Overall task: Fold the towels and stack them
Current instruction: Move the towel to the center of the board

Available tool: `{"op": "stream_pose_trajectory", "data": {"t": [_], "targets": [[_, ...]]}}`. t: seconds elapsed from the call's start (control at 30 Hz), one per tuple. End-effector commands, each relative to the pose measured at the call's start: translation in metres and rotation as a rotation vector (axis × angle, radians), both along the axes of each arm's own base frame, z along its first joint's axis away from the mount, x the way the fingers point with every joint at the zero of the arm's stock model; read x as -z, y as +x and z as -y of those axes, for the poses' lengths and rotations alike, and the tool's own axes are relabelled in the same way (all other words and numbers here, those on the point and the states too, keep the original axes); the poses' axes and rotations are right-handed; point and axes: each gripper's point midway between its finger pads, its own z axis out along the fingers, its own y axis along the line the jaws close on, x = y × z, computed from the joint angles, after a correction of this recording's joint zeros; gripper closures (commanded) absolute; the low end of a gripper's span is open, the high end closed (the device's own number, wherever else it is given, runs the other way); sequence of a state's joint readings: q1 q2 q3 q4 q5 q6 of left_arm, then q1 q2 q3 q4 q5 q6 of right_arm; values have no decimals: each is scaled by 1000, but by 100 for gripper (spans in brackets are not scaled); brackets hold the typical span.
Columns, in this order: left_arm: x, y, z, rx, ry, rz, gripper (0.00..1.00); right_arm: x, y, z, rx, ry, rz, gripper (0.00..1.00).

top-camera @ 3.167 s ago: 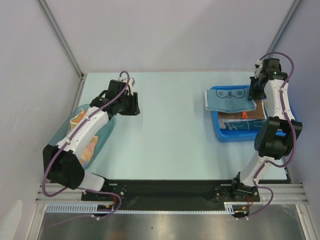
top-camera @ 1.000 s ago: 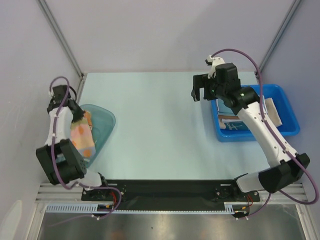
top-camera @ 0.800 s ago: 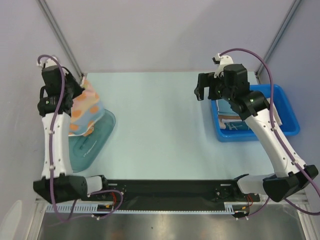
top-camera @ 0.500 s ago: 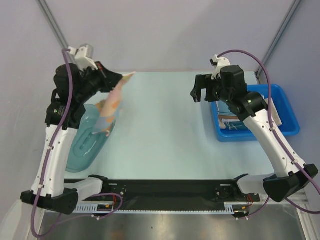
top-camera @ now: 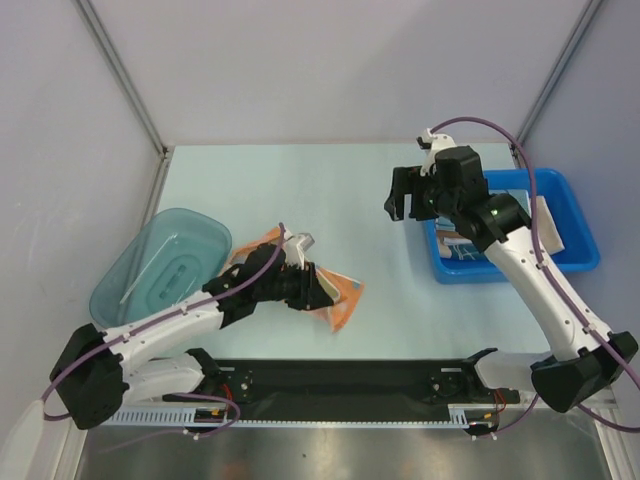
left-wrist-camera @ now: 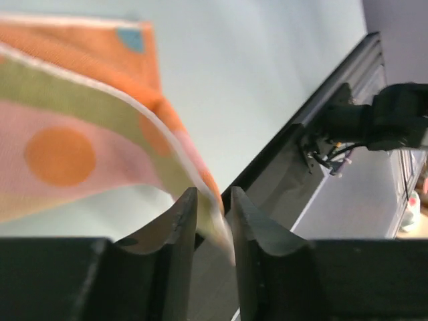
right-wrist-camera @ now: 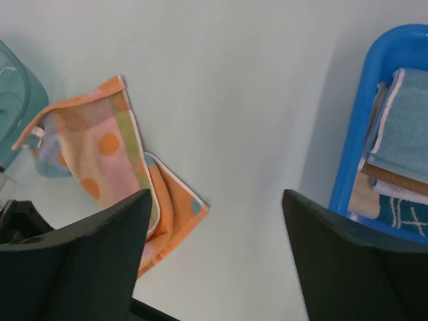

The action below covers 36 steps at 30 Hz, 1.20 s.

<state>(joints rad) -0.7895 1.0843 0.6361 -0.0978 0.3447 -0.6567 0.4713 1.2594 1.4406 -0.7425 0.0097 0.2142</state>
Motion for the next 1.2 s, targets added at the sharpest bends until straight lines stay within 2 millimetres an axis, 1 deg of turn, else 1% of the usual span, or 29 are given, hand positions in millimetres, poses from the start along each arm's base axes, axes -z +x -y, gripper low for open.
{"op": "stream_pose_trajectory", "data": {"t": [0.0,0.03,0.07,0.1,0.13,0.17,0.2,0.23,0.27,0.3,0.33,0.37,0.4,0.43,0.47,0.5,0.53,0.57,0.63,0.7,0.73,0.77,0.83,0.87,0.9,0.93,1.0,1.03,1.17], "targets": [[-40,15,4,-57,-116,124,66,11,2,-22,-67,55,-24,21],[-50,24,-1,-98,-82,159,61,14,6,-30,-88,65,-24,24],[-40,22,-13,-116,6,132,54,13,15,-42,-115,86,2,25],[-45,27,-23,-138,58,174,53,26,22,-57,-160,93,-23,29],[-67,42,-33,-217,91,230,51,25,29,-77,-204,115,11,32],[-59,39,-50,-242,181,201,50,26,35,-90,-228,125,24,34],[-63,48,-66,-304,232,221,50,28,37,-105,-276,134,38,40],[-80,56,-80,-373,252,258,48,46,49,-128,-322,134,36,41],[-78,58,-98,-409,294,247,48,40,54,-144,-367,140,65,43],[-83,60,-107,-437,299,250,47,50,60,-157,-427,102,87,49],[-91,59,-119,-470,284,263,47,71,69,-174,-467,71,87,51],[-92,57,-129,-488,289,257,47,80,64,-194,-536,38,107,51],[-95,62,-143,-537,284,263,47,75,69,-209,-599,20,161,49],[-101,61,-150,-556,267,282,47,79,71,-222,-638,12,174,48],[-117,59,-158,-584,220,332,46,116,75,-236,-673,-10,117,48],[-121,57,-161,-590,200,358,46,118,75,-249,-719,17,113,48],[-128,55,-162,-598,175,387,45,114,84,-261,-743,36,137,48],[-142,51,-167,-618,132,432,45,137,90,-270,-763,38,105,49],[-152,49,-176,-663,119,459,44,152,103,-289,-799,70,111,49],[-164,45,-186,-707,101,493,44,163,108,-298,-836,100,105,48],[-167,43,-189,-716,96,503,44,161,114,-304,-841,119,126,47],[-171,42,-190,-716,90,520,44,173,121,-310,-836,145,108,47],[-181,36,-195,-730,63,548,43,179,134,-314,-834,195,106,46],[-184,35,-196,-736,57,554,42,172,138,-318,-818,243,93,45],[-191,32,-200,-747,44,571,42,187,142,-319,-824,272,70,44],[-194,31,-202,-754,39,580,42,187,145,-322,-826,294,79,44],[-202,29,-205,-765,27,604,41,197,146,-325,-827,329,54,42],[-206,29,-207,-776,21,616,40,197,147,-326,-832,341,53,41],[-216,28,-211,-794,5,644,39,209,141,-331,-861,395,7,42]]}}
